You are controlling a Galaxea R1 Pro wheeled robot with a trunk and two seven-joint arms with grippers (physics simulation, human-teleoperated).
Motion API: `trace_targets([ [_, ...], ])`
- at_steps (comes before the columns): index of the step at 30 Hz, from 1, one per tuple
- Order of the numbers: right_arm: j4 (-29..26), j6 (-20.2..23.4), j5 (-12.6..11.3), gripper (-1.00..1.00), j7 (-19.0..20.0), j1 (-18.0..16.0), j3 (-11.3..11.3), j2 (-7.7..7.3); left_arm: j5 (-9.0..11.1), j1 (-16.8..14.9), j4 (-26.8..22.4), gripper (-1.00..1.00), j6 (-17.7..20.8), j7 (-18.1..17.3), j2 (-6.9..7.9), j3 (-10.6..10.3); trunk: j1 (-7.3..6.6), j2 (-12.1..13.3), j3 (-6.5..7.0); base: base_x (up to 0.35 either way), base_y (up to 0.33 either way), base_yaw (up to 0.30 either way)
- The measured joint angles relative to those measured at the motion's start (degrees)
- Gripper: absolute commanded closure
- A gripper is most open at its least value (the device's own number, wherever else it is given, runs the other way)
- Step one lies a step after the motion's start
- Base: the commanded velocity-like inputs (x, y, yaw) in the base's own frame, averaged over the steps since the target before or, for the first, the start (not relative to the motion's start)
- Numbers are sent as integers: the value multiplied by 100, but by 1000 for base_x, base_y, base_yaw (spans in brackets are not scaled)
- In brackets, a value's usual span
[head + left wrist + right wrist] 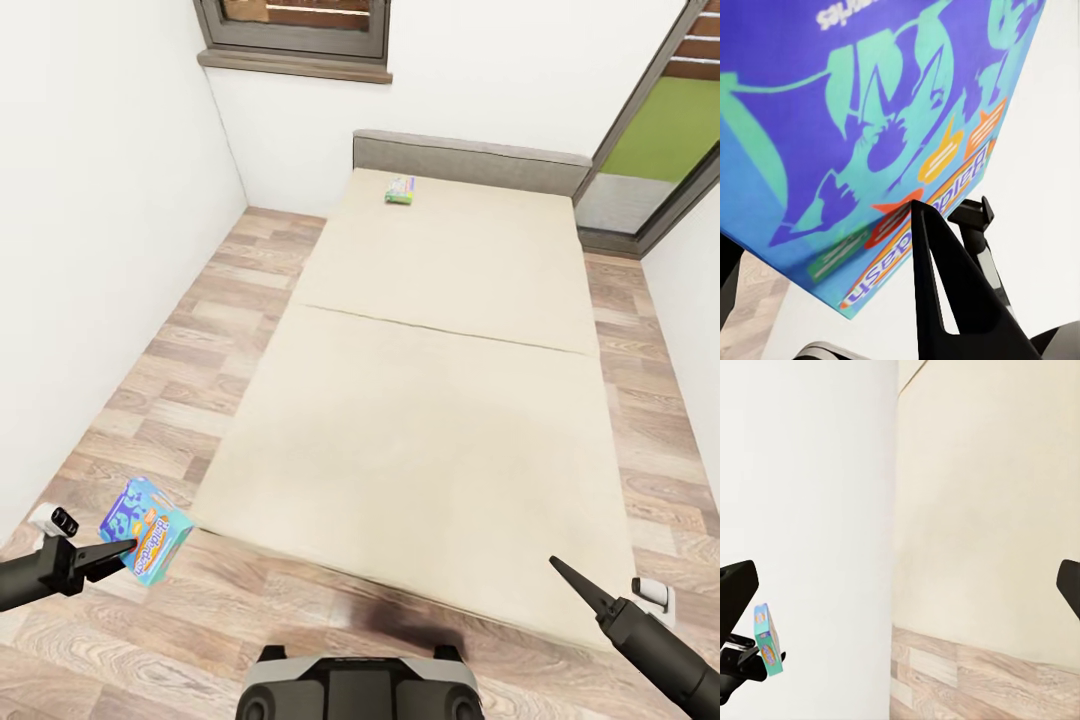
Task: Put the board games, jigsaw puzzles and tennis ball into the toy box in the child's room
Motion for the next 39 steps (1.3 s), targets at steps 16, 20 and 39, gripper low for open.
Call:
trace_targets([
  [16, 2, -176, -8, -100, 2, 0, -6, 0, -1, 0, -68, 100, 0, 0, -1, -9, 0, 0, 144, 0, 0, 91],
  [20, 5, -263, -13, -100, 15, 0, -6, 0, -2, 0, -87, 100, 0, 0, -1, -9, 0, 0, 181, 0, 0, 82],
  [39, 29, -305, -5, -100, 82, 0, -4, 0, -10, 0, -95, 100, -14, 0, -1, -11, 0, 0, 356, 0, 0, 71],
])
